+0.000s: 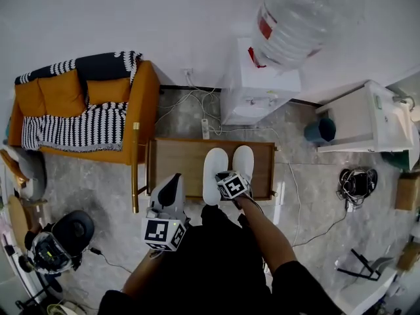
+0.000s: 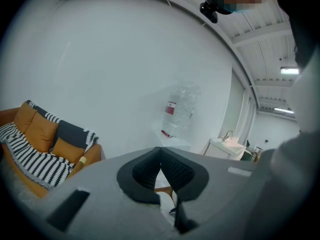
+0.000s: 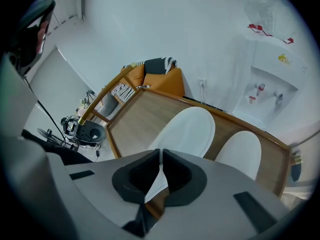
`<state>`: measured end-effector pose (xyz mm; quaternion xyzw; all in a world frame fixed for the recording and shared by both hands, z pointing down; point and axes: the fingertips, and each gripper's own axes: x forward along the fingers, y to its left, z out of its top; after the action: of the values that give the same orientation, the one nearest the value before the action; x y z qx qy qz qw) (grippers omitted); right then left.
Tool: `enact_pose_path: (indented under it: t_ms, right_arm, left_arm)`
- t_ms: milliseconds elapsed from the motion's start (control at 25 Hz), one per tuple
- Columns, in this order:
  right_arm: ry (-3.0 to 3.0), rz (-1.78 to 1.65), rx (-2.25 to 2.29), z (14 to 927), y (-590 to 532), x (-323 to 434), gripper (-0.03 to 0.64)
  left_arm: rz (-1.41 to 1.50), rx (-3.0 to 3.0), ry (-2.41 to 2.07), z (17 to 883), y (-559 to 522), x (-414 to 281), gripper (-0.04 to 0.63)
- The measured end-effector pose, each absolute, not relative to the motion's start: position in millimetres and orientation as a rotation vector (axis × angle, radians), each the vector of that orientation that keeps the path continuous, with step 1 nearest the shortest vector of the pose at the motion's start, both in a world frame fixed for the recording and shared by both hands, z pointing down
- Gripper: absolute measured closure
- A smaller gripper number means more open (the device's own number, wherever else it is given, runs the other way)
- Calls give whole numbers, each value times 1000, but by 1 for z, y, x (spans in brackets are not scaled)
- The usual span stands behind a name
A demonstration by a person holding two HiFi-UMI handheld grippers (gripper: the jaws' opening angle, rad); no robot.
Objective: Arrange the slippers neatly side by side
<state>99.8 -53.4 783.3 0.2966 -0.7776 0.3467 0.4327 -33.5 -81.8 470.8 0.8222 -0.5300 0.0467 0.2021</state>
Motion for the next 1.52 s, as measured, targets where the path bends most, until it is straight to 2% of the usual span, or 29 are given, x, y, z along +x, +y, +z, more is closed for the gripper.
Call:
enact_pose_path:
  t_ms: [600,1200,1280,1360,1520]
  right_arm:
    - [-1945,891,669,804,-66,127,591]
    - [-1945,916,679,815,-70,127,588]
    - [-1936,936,692,815,-69,128,572]
    - [-1928,944,712,814,-69,129,515]
    - [-1918,952,762,806,-70,132,489]
  left_arm:
    - [146,2242,-1537,481,-87,-7,583]
    - [176,2220,-1553,485,-81,-9,583]
    - [174,2223,-1547,485,-82,-11,583]
    - [170,2231,-1539,484,-82,-11,583]
    - [166,2249,-1516,482,-83,-13,583]
